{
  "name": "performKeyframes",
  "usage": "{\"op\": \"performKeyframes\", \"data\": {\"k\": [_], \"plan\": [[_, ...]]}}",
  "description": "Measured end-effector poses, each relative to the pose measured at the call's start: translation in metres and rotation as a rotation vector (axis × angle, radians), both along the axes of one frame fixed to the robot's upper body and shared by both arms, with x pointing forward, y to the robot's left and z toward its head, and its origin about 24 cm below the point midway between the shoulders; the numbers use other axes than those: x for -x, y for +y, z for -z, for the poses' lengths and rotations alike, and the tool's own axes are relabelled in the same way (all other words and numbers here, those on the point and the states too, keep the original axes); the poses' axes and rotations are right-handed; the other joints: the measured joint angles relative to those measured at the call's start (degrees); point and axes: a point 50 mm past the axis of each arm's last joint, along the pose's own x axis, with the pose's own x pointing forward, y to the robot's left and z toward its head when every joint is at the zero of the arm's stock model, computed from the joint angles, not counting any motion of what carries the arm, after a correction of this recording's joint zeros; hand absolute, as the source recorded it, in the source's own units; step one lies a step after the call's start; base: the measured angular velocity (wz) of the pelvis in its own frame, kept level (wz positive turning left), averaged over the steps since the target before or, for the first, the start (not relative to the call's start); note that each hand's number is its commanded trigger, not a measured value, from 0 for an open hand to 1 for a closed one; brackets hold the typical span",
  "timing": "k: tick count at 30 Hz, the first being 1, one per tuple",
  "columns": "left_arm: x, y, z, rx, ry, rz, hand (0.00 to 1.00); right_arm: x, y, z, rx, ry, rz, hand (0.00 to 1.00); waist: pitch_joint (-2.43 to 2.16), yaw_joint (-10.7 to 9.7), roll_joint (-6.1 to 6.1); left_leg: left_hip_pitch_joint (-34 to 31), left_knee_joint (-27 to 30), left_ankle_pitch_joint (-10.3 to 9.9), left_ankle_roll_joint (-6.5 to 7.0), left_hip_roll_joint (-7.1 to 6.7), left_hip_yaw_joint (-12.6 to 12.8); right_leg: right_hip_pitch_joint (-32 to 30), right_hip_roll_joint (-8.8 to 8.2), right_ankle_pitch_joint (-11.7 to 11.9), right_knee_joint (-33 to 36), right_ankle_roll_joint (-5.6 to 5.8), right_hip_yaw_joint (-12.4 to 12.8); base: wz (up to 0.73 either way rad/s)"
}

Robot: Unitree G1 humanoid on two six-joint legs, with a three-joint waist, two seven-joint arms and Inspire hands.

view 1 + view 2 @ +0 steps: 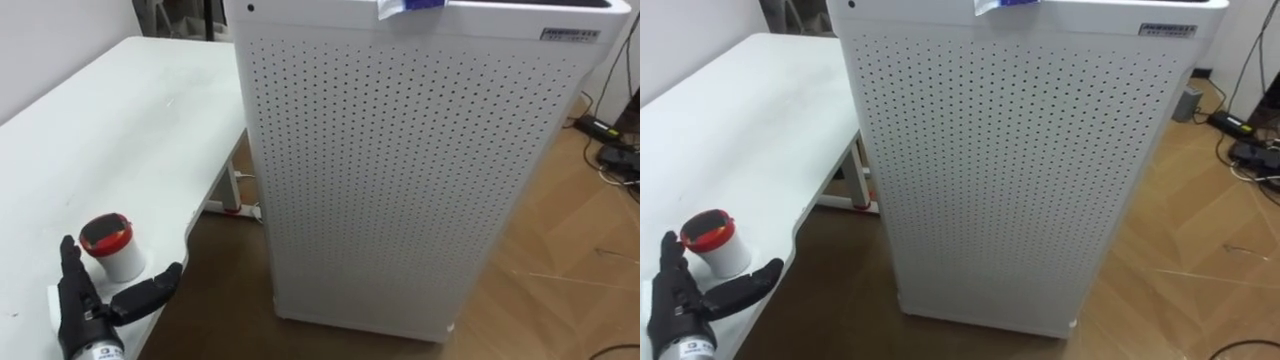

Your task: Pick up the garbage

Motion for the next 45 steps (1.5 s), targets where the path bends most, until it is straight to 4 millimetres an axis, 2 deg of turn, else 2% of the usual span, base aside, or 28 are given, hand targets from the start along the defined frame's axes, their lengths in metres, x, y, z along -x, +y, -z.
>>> {"op": "performKeyframes", "data": {"k": [16,17,18,19,24,29,45], "plan": [[-0.024,0.009,-0.008,-0.009,0.000,0.002,0.00,-0.006,0.000,-0.002,0.002,-0.007,0.002,1.00,-0.09,-0.34,-0.43,-3.79,2.88,0.00,0.00,0.04,0.37,-3.71,0.10,0.18,1.83,-0.27,0.91,-0.01],[-0.025,0.010,-0.009,-0.012,0.001,-0.001,0.24,-0.006,0.000,-0.001,0.005,-0.005,0.005,1.00,-0.12,-0.42,-0.47,-4.02,3.04,0.00,0.00,0.03,0.36,-3.79,0.12,0.18,1.85,-0.28,0.84,0.00],[-0.026,0.011,-0.009,-0.014,0.001,-0.004,0.86,-0.006,-0.001,-0.001,0.011,-0.005,0.011,1.00,-0.16,-0.46,-0.50,-4.47,3.24,0.00,0.00,0.03,0.35,-4.00,0.14,0.18,1.87,-0.27,0.79,0.04],[-0.026,0.011,-0.010,-0.015,-0.001,-0.004,1.00,-0.007,-0.001,-0.001,0.015,-0.008,0.014,1.00,-0.15,-0.46,-0.52,-4.62,3.48,0.00,0.00,0.03,0.35,-4.16,0.14,0.19,1.92,-0.27,0.77,0.04],[-0.029,0.012,-0.014,-0.020,-0.012,-0.035,1.00,-0.008,-0.002,-0.002,0.034,-0.017,0.032,1.00,-0.15,-0.48,-0.52,-5.32,3.86,0.00,0.00,0.07,0.37,-4.53,0.15,0.24,1.80,-0.29,0.58,0.02],[-0.025,0.027,-0.017,-0.017,-0.011,-0.110,1.00,-0.008,-0.003,-0.002,0.041,-0.020,0.039,1.00,-0.12,-0.41,-0.57,-5.47,3.85,0.00,0.00,-0.01,0.37,-4.55,0.09,0.25,1.64,-0.26,0.54,0.00],[-0.025,0.028,-0.016,-0.005,-0.003,-0.132,1.00,-0.010,-0.002,-0.003,0.039,-0.028,0.038,1.00,-0.07,-1.68,-0.50,-5.59,3.80,-0.02,0.01,-0.01,0.59,-4.75,0.09,0.26,1.57,-0.24,0.65,0.00]]}}
